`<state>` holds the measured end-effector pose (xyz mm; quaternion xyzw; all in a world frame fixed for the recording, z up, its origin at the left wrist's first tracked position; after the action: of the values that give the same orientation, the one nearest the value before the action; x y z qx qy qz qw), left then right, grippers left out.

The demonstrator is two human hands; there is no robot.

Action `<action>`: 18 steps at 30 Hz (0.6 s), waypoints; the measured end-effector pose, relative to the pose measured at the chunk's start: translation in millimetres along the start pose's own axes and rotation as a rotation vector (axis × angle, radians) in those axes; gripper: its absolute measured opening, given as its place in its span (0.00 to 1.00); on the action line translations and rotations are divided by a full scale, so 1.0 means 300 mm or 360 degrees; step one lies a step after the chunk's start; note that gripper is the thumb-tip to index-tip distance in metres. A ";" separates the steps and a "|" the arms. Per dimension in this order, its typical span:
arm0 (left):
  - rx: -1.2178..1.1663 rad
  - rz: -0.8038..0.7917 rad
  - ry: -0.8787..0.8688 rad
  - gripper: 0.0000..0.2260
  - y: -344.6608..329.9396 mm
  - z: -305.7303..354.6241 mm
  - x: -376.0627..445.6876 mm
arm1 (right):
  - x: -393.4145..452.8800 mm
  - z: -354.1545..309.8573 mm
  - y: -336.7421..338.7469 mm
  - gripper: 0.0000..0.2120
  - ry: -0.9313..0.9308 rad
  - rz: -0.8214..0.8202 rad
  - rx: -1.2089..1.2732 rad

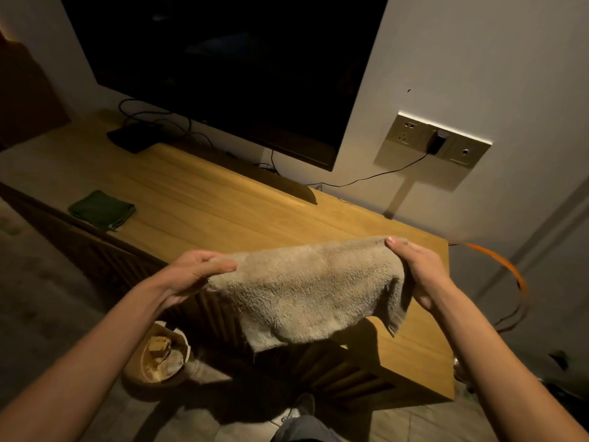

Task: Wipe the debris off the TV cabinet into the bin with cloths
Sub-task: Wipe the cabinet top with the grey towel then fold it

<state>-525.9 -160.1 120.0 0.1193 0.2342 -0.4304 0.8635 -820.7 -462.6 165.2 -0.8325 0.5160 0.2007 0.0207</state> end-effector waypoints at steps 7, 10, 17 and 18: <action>-0.0351 0.0107 0.0251 0.29 -0.215 -0.070 0.008 | -0.066 0.067 -0.096 0.10 -0.0044 0.0202 -0.0070; -0.0449 0.0142 0.0178 0.27 -0.318 -0.061 0.000 | -0.126 0.094 -0.179 0.14 0.0072 0.0200 -0.0222; -0.0534 0.0149 0.0003 0.14 -0.466 -0.057 -0.056 | -0.294 0.116 -0.351 0.04 0.0595 0.0096 -0.0521; -0.0607 0.0098 -0.0021 0.13 -0.481 -0.054 -0.068 | -0.313 0.121 -0.366 0.06 0.0652 0.0097 -0.0537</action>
<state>-656.7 -226.3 115.7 -0.0423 0.3023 -0.3523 0.8847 -773.2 -322.7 146.4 -0.8315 0.4934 0.1117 -0.2293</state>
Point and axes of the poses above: each hand's wrist, its own x-axis towards the middle knuckle, its own y-axis out of the back of the hand, z = x × y, the point moved 4 cm from there along x, towards the middle knuckle, and after that the axes turned 4 degrees about z, right-handed, at the moved point
